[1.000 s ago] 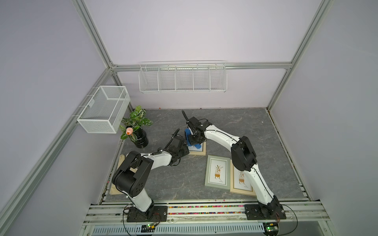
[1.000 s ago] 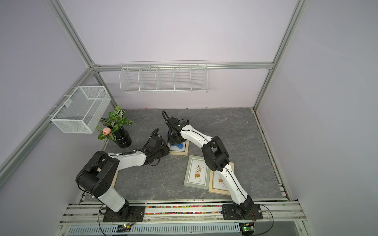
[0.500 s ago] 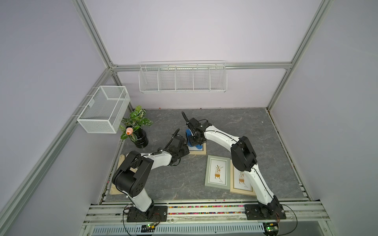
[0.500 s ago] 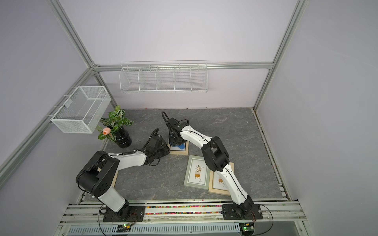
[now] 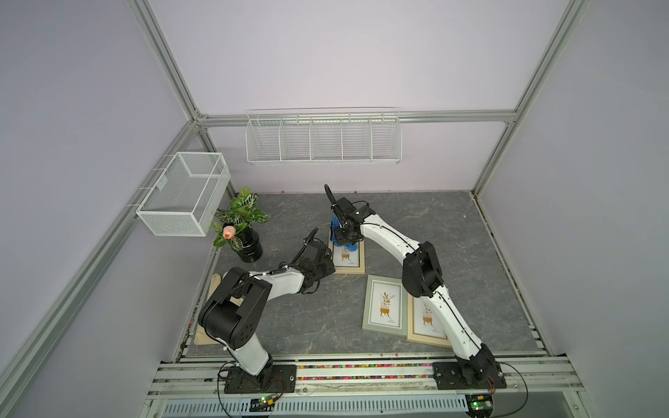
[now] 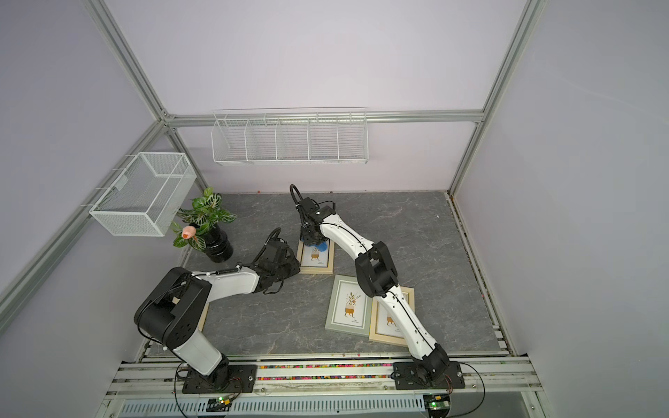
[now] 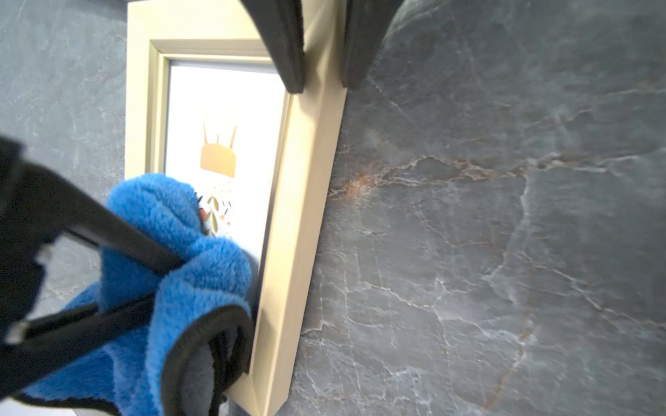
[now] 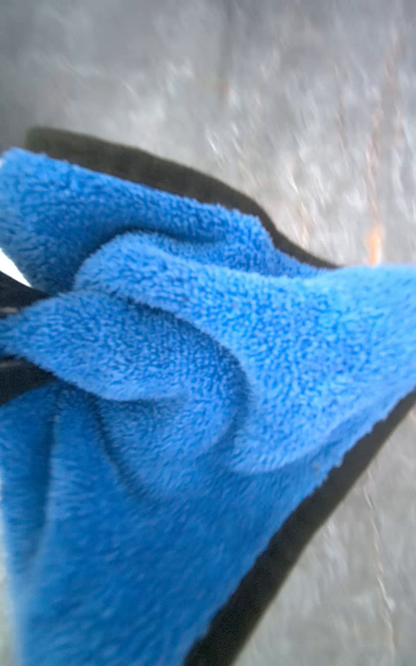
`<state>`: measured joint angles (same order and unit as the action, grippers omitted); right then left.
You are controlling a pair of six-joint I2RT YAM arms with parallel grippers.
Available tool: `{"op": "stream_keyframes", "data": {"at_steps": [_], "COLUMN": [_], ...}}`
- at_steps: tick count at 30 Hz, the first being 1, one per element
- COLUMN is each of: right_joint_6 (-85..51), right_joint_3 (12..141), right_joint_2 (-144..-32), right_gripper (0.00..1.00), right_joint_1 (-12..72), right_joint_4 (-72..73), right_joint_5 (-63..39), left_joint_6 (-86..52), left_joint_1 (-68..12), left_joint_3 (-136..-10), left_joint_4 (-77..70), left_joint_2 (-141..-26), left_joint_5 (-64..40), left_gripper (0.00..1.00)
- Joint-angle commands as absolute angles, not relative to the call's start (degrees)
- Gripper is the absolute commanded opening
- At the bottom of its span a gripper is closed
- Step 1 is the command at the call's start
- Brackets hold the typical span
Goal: Wipe the picture frame with a cloth
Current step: Wipe the dirt from the picture frame.
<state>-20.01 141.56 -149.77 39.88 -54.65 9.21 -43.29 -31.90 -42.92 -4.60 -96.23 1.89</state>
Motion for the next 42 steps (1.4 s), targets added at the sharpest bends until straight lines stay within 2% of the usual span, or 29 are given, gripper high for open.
{"op": "stream_keyframes", "data": {"at_steps": [1, 5, 8, 15, 18, 23, 27, 29, 35, 39, 42], "right_joint_6": [-18.8, -18.9, -19.6, -18.4, -18.2, -17.5, -17.4, -17.4, -17.9, -18.0, -18.0], "right_joint_3": [140.7, 130.9, 130.2, 154.5, 159.5, 152.7, 138.9, 136.4, 147.6, 155.3, 155.1], "right_joint_2": [-148.3, -142.7, -142.3, -155.8, -158.6, -154.7, -147.1, -145.4, -152.1, -156.8, -156.8], "right_gripper": [0.07, 0.07, 0.07, 0.07, 0.07, 0.07, 0.07, 0.07, 0.07, 0.07, 0.07], "right_joint_1": [40.8, 42.6, 43.2, 42.0, 41.1, 40.5, 40.6, 40.7, 42.1, 41.4, 40.3], "right_joint_4": [-60.3, -55.4, -52.8, -65.1, -69.1, -69.3, -61.0, -58.5, -62.6, -66.6, -67.8], "right_joint_5": [11.7, 11.6, 10.6, 13.4, 15.3, 19.7, 19.8, 18.5, 13.6, 14.1, 15.9], "left_joint_6": [-43.4, -43.3, -43.4, -43.4, -43.3, -43.5, -43.6, -43.6, -43.2, -43.2, -43.2], "left_joint_1": [-32.4, -32.4, -32.3, -32.4, -32.4, -32.4, -32.3, -32.4, -32.3, -32.4, -32.4], "left_joint_3": [-39.6, -39.5, -39.4, -39.7, -39.7, -39.2, -39.3, -39.3, -40.0, -40.3, -40.4], "left_joint_4": [10.1, 10.2, 9.9, 10.4, 10.8, 10.5, 10.5, 10.4, 10.8, 11.2, 11.3], "left_joint_2": [-99.7, -99.5, -99.6, -99.7, -99.4, -99.3, -99.4, -99.4, -99.8, -99.9, -99.8], "left_joint_5": [2.6, 2.7, 2.6, 2.5, 2.9, 3.1, 3.2, 3.1, 3.1, 3.1, 3.1], "left_gripper": [0.23, 0.23, 0.23, 0.23, 0.23, 0.23, 0.23, 0.23, 0.23, 0.23, 0.23]}}
